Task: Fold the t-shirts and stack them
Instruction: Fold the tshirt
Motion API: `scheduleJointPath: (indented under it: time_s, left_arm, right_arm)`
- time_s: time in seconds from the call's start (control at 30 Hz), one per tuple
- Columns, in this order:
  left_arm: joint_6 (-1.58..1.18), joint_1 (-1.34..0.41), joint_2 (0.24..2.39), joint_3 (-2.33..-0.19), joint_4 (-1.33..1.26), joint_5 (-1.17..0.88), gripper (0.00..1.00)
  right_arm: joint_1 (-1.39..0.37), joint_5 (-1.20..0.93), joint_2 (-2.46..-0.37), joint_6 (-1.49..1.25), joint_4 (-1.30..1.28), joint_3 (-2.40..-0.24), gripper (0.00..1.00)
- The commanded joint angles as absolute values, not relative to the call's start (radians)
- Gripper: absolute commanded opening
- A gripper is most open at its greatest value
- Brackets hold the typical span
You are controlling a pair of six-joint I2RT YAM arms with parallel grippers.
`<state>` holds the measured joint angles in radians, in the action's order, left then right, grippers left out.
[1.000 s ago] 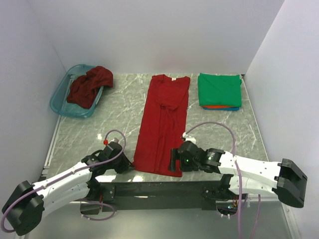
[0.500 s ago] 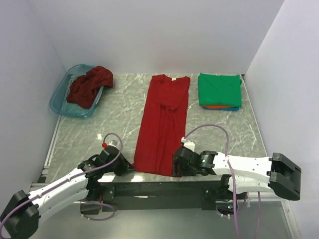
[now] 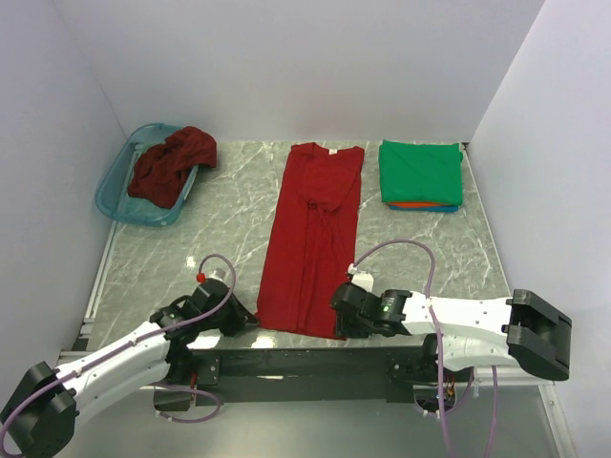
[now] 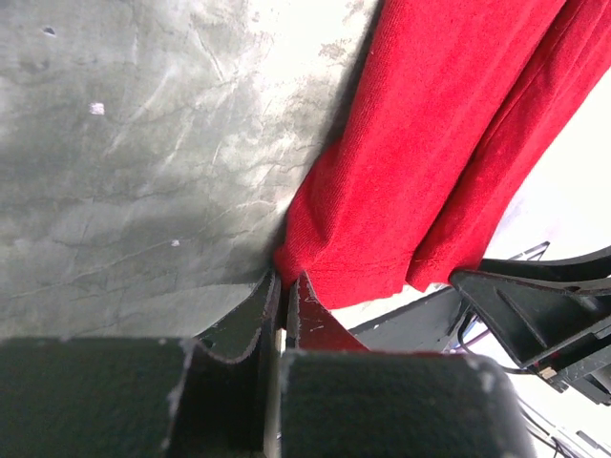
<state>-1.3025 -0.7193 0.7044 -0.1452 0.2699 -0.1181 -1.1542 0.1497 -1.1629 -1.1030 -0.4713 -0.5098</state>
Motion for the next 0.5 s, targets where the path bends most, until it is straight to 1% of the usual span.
scheduleJointPath:
  time_s: [0.0, 0.07, 0.1, 0.2, 0.33, 0.47]
  left_arm:
    - [-1.296, -0.718, 0.680, -0.133, 0.314, -0.098, 0.00]
    - [-1.296, -0.719, 0.670, -0.138, 0.331, -0.092, 0.00]
    - [-1.298, -0.719, 0.667, -0.140, 0.351, -0.087, 0.00]
    - [-1.305, -0.719, 0.652, -0.140, 0.386, -0.090, 0.00]
    - [-1.335, -0.732, 0.597, -0.149, 0.458, -0.103, 0.00]
    - [-1.344, -0.744, 0.506, -0.166, 0.540, -0.101, 0.00]
  right_arm:
    - [-1.163, 0.184, -1.177, -1.138, -0.463, -0.491, 0.42]
    - [-1.164, 0.183, -1.181, -1.135, -0.472, -0.491, 0.36]
    - [-1.166, 0.184, -1.181, -1.138, -0.480, -0.494, 0.31]
    - [-1.189, 0.190, -1.169, -1.143, -0.538, -0.512, 0.23]
    - [-1.213, 0.167, -1.114, -1.138, -0.591, -0.522, 0.19]
    - [-1.229, 0.106, -1.049, -1.146, -0.578, -0.500, 0.18]
